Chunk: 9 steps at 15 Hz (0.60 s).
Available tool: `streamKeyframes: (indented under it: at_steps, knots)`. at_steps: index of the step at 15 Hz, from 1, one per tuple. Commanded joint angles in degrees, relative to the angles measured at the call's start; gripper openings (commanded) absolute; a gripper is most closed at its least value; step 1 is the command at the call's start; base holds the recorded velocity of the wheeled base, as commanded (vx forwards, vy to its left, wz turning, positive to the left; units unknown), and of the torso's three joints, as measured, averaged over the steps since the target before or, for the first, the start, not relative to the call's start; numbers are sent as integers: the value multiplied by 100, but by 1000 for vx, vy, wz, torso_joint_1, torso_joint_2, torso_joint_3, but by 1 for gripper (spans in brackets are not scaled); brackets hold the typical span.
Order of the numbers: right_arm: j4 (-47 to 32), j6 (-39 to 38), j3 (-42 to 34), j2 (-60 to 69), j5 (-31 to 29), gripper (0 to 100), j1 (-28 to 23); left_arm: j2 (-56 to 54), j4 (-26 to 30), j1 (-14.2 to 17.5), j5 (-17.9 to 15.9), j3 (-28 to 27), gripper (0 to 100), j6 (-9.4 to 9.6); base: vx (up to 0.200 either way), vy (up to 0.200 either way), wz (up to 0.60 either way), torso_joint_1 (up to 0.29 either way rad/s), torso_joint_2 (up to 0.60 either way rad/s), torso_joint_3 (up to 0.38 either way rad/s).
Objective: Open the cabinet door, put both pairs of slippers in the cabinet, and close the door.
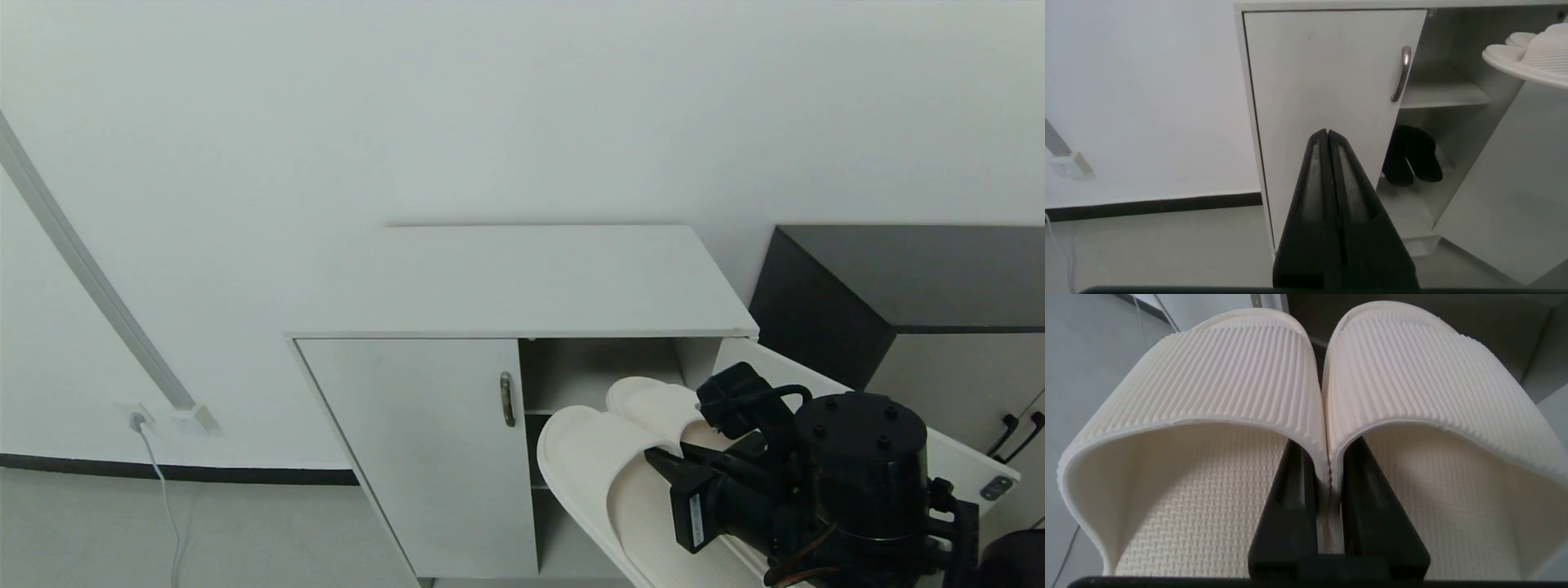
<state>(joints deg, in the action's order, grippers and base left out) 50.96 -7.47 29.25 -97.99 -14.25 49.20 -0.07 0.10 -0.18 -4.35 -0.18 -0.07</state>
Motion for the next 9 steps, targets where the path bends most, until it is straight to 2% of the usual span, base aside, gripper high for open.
streamKeyframes:
  at_steps: [1, 9]
  knots:
    - [2, 0, -7, -19, 1, 0, 2, 7, -1, 1, 5, 1, 0, -1, 0, 0, 0, -237, 540, 320]
    - [11, 0, -33, -98, 36, 0, -7, 7, -1, 1, 5, 1, 0, 7, 0, 0, 0, -191, 519, 322]
